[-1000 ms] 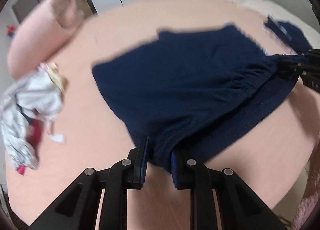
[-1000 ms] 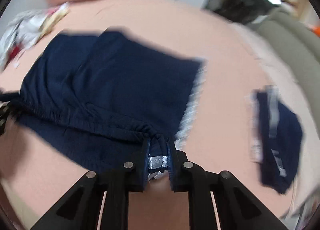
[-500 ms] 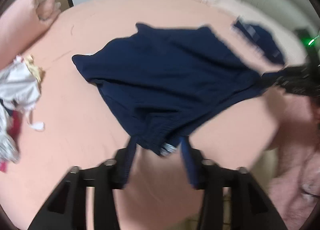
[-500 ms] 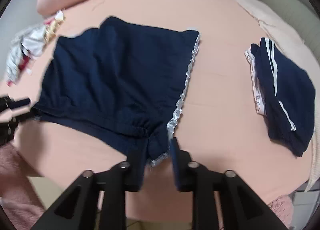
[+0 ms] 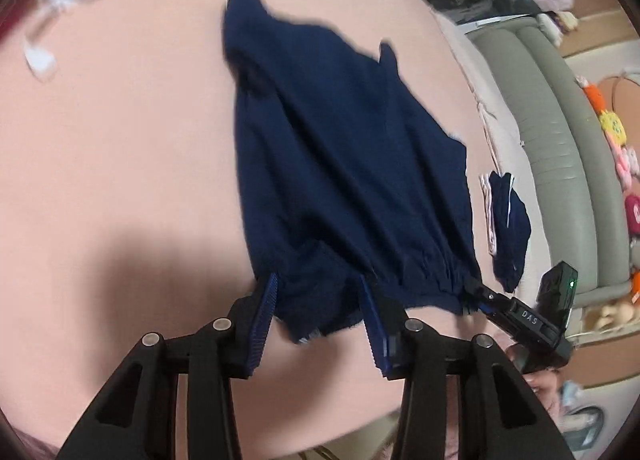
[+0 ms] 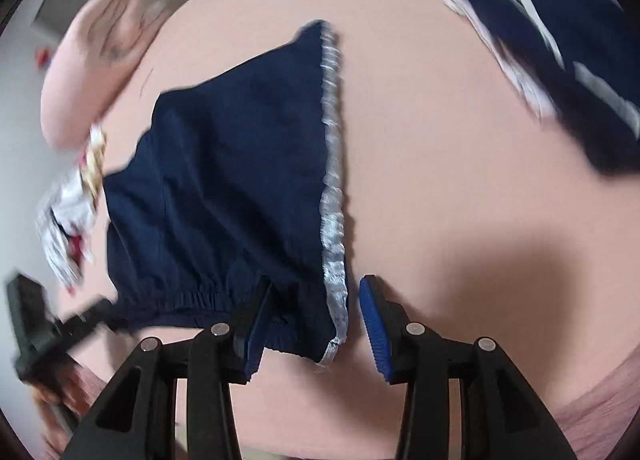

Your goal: Fold clothes

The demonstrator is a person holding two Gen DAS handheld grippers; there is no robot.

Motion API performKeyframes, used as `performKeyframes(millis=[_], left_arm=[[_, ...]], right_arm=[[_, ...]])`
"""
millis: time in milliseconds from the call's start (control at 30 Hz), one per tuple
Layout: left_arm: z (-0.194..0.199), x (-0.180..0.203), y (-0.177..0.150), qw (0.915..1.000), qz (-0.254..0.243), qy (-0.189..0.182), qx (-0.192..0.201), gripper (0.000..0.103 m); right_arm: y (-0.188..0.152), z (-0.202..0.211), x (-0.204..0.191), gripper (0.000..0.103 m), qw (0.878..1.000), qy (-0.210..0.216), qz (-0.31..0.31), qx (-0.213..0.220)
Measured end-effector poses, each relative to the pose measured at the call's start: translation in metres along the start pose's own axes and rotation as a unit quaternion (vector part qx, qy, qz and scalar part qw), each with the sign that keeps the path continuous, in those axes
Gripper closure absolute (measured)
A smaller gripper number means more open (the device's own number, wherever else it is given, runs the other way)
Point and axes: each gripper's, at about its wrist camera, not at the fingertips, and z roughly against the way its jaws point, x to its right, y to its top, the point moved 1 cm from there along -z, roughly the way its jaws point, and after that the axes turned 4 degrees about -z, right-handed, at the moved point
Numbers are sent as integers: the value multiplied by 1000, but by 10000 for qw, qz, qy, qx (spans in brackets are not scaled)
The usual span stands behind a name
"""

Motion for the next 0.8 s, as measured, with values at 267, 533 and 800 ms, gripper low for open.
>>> performKeyframes(millis=[267, 533, 800], left_arm=[[10, 29, -6, 9786, -1601, 1289, -129, 96], [38, 9, -26, 9531, -2466, 1583, -757, 87], [86, 5, -31, 9283, -2924, 2289, -176, 54]], right_arm=[[-10, 1, -22, 90, 9983, 158, 481, -281], [-55, -8, -44, 90, 9904, -39, 1174, -724], [-53, 52, -53, 74, 9814, -457, 1840, -314]])
